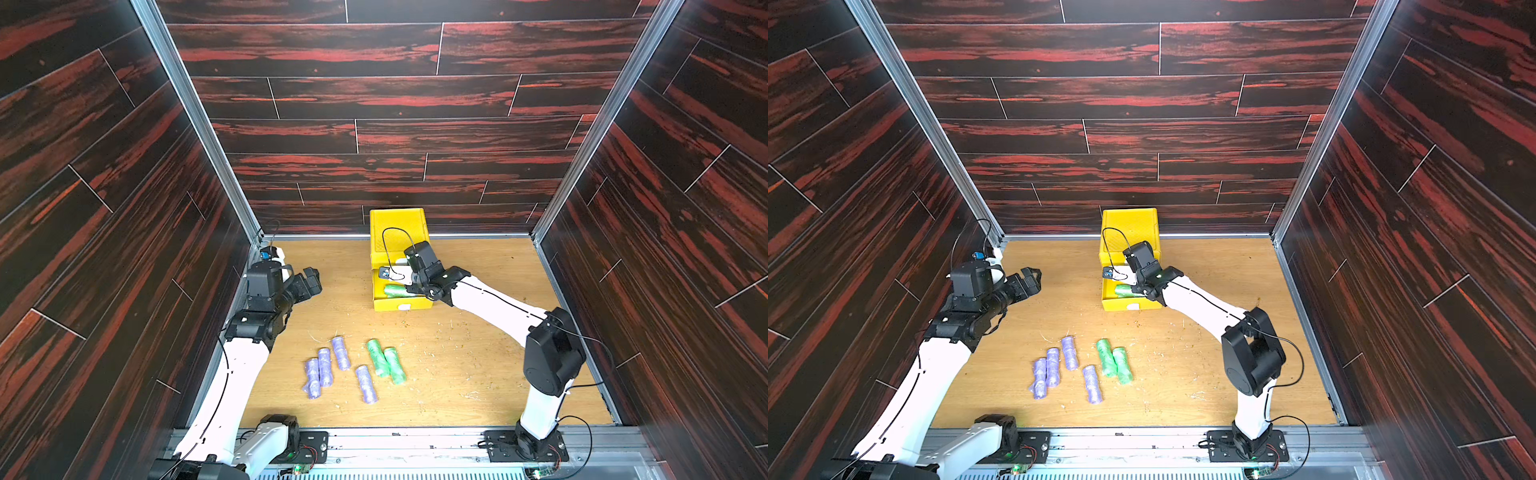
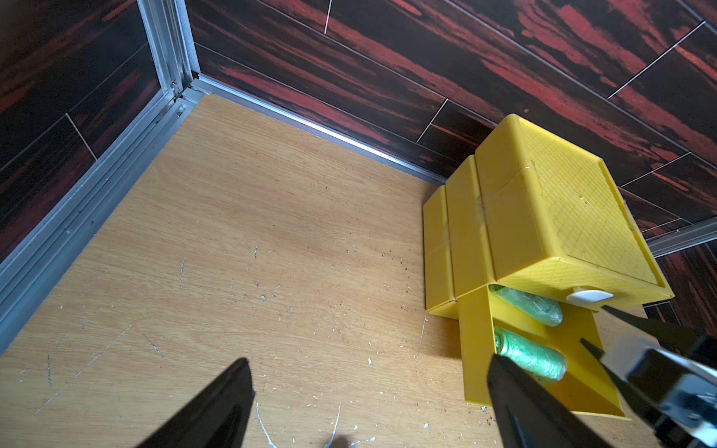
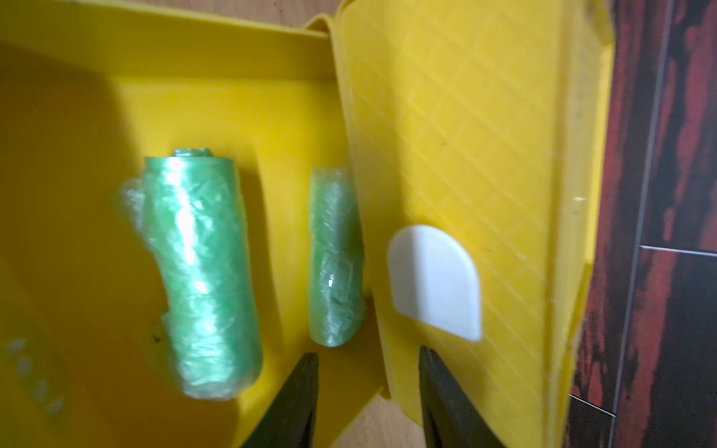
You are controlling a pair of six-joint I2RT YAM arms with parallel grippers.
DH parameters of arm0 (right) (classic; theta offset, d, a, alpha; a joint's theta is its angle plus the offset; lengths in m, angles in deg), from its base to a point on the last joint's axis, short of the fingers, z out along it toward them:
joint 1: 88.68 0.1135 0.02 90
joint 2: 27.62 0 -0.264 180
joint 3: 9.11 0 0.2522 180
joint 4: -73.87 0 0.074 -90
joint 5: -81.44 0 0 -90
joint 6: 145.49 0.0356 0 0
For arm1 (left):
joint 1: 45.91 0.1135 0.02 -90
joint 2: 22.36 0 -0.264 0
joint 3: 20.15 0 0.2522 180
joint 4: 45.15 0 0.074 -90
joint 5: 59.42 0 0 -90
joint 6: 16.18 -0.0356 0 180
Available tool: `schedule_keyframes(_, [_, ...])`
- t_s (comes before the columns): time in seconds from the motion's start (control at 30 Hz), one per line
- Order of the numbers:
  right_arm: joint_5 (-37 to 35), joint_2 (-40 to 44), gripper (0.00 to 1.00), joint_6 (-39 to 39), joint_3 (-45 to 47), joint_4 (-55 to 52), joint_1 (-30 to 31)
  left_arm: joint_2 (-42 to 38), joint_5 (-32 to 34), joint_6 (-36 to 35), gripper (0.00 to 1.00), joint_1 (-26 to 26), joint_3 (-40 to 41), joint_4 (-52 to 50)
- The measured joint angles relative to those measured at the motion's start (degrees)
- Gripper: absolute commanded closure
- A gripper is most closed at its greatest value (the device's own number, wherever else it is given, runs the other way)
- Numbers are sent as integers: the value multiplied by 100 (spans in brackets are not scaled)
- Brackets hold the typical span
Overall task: Sort the rolls of trash bags by color and place them into the drawer
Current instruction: Place the roll of trash bags in the drawer.
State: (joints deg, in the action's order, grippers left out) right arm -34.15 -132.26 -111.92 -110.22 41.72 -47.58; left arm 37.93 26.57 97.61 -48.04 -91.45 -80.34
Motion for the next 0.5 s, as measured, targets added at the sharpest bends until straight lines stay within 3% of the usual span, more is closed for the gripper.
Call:
schedule_keyframes(0.23, [7,929,52,754,0,11,26,0,2,0,1,4,0,0])
schedule_keyframes(0.5, [-866,1886,57,3104,-229,116,52,-42,13,179,1,-127,-2,-131])
